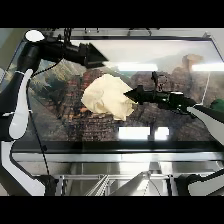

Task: Fold the shirts.

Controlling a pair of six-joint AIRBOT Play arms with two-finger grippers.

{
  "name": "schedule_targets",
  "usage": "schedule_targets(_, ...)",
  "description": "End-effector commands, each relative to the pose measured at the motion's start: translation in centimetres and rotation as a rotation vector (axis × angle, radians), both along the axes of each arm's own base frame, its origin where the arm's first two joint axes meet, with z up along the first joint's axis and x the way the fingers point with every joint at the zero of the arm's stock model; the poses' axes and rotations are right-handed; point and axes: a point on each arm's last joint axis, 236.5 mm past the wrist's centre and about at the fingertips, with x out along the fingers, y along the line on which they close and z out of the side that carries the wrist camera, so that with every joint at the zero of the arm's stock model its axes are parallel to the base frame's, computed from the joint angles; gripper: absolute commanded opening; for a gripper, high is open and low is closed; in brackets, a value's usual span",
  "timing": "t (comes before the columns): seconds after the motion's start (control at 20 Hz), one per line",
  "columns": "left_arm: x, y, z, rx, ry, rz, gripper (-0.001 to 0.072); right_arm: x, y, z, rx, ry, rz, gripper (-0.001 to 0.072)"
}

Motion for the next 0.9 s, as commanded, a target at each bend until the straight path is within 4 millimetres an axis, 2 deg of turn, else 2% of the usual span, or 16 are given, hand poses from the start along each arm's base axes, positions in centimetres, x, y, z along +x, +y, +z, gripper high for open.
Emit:
schedule_targets(0.0, 0.6, 9.4, -10.8, 0.463, 0.136, 0.154, 0.0681, -1.9, -1.9, -1.3, -0.07, 0.028, 0.084, 0.0415)
schedule_targets(0.05, 0.3, 11.9, -13.4, 0.542, 0.193, 0.196, 0.0681, -2.4, -2.6, -2.1, -0.098, 0.059, 0.1, 0.0417)
schedule_targets(0.15, -0.4, 15.0, -17.6, 0.619, 0.278, 0.266, 0.068, -3.4, -3.7, -4.4, -0.193, 0.119, 0.123, 0.0485)
schedule_targets(0.2, -0.7, 15.9, -19.3, 0.631, 0.3, 0.297, 0.068, -3.5, -3.9, -5.2, -0.234, 0.117, 0.127, 0.0485)
schedule_targets(0.3, -0.3, 16.6, -22.1, 0.634, 0.303, 0.372, 0.068, -3.0, -3.2, -5.3, -0.239, 0.11, 0.107, 0.0485)
schedule_targets(0.4, 0.9, 16.0, -23.5, 0.633, 0.25, 0.421, 0.0679, -2.4, -2.3, -5.4, -0.242, 0.092, 0.08, 0.0484)
schedule_targets(0.5, 1.8, 13.0, -23.6, 0.56, 0.173, 0.393, 0.0677, -2.1, -1.5, -5.9, -0.265, 0.085, 0.064, 0.0478)
schedule_targets(0.55, 2.0, 11.4, -23.7, 0.523, 0.162, 0.376, 0.0646, -1.9, -1.3, -5.9, -0.265, 0.083, 0.063, 0.0438)
schedule_targets(0.6, 2.2, 10.1, -23.7, 0.491, 0.157, 0.355, 0.0425, -1.7, -1.1, -5.6, -0.249, 0.085, 0.052, 0.0266)
schedule_targets(0.65, 2.4, 8.4, -23.2, 0.449, 0.146, 0.327, 0.0144, -1.3, -1.1, -5.3, -0.234, 0.075, 0.039, 0.0226)
schedule_targets(0.7, 2.6, 7.1, -22.3, 0.407, 0.13, 0.291, 0.0015, -0.9, -1.2, -4.9, -0.226, 0.062, 0.029, 0.0222)
schedule_targets(0.75, 2.6, 5.7, -20.6, 0.352, 0.106, 0.245, 0.0016, -0.6, -1.4, -4.4, -0.215, 0.054, 0.03, 0.0059)
schedule_targets(0.8, 2.8, 4.9, -18.6, 0.31, 0.092, 0.219, 0.0016, -0.4, -1.5, -3.7, -0.199, 0.045, 0.036, 0.0018)
schedule_targets(0.85, 3.0, 4.6, -16.7, 0.287, 0.077, 0.199, 0.0015, -0.3, -1.7, -2.8, -0.18, 0.034, 0.046, 0.0018)
